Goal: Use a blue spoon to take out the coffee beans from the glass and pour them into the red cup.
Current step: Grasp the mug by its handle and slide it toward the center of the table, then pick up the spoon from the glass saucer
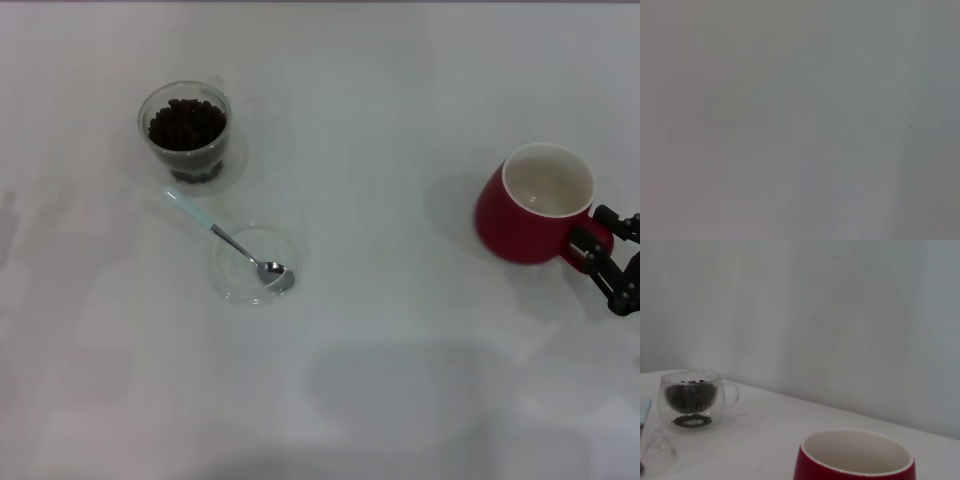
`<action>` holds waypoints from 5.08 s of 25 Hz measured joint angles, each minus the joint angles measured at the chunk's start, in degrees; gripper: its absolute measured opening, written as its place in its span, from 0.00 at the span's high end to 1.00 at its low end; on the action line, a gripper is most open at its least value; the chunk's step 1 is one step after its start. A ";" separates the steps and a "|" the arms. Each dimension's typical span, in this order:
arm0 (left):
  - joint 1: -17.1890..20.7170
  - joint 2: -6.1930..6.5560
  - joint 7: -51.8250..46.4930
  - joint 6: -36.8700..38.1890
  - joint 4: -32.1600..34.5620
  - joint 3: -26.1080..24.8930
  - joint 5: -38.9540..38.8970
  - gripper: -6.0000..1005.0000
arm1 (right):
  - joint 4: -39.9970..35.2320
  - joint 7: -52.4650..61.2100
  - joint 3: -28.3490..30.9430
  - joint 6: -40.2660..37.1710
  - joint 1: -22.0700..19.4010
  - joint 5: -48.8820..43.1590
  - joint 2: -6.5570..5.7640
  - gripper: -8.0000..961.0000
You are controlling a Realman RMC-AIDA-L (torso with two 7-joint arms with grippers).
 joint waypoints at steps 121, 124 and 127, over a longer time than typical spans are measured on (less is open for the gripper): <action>-16.11 0.09 -65.75 -21.57 6.04 0.08 37.73 0.40 | -3.02 1.84 7.53 -32.46 3.25 -22.12 -2.30 0.26; -16.27 0.09 -65.80 -21.83 6.10 0.09 37.90 0.40 | -3.04 1.84 7.53 -32.54 3.22 -21.85 -2.23 0.26; -16.46 -0.03 -65.71 -21.84 6.11 0.09 38.20 0.40 | -3.00 1.84 7.53 -32.57 3.12 -21.48 -2.14 0.26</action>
